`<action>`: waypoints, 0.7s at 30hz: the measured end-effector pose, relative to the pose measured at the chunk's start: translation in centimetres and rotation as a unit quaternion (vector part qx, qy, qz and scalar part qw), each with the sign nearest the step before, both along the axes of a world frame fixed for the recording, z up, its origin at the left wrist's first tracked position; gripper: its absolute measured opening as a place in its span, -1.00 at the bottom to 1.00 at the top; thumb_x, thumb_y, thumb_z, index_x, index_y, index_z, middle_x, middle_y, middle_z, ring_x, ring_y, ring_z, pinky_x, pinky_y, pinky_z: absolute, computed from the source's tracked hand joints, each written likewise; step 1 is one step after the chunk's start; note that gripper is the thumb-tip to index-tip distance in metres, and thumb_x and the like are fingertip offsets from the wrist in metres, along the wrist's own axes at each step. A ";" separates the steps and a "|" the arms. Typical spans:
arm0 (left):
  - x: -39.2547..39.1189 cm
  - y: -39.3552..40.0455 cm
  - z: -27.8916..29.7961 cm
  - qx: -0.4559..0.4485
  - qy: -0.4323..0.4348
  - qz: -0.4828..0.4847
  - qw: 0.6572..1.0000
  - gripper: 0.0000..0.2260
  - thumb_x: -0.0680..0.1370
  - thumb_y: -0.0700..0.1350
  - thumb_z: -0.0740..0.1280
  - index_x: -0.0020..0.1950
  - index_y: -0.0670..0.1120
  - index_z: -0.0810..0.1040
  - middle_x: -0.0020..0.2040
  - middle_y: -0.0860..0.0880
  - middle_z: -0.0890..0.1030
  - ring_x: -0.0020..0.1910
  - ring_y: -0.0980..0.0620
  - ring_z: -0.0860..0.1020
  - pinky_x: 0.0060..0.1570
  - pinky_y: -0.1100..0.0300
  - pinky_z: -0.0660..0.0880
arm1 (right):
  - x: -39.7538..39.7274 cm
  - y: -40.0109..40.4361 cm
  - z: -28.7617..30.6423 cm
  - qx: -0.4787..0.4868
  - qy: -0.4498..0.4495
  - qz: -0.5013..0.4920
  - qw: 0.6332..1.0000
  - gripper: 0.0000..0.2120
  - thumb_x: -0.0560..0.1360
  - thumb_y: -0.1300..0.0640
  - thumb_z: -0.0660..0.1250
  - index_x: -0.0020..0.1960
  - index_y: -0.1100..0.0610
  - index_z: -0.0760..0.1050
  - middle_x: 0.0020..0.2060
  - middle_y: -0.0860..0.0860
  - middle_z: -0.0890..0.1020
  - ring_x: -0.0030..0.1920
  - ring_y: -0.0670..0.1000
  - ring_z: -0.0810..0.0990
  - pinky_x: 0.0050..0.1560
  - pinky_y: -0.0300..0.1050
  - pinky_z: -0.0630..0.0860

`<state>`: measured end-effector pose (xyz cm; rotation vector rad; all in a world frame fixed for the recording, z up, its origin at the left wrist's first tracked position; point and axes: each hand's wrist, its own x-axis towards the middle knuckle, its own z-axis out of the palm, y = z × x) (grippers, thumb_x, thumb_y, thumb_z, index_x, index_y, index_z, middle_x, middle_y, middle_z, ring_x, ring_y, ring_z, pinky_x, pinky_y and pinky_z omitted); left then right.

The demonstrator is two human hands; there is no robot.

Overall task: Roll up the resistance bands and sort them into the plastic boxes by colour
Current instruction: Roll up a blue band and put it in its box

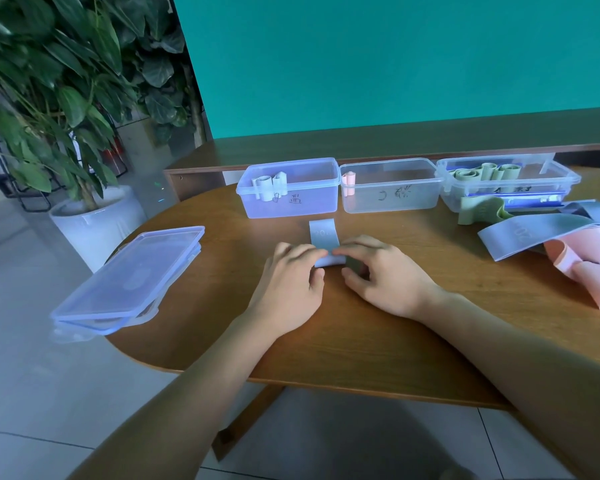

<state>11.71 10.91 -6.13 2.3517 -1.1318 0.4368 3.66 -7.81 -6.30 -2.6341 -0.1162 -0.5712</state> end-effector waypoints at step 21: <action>2.1 -1.7 0.0 0.030 0.017 0.028 0.999 -0.65 0.64 -0.13 0.21 0.43 -0.01 0.49 0.33 0.05 0.55 0.29 -0.04 0.37 0.29 -0.04 0.40 | 2.1 -1.1 -0.1 0.002 0.008 -0.023 1.000 -0.65 0.58 0.02 0.29 0.36 -0.08 0.50 0.28 -0.20 0.53 -0.19 -0.24 0.47 -0.04 -0.12 0.50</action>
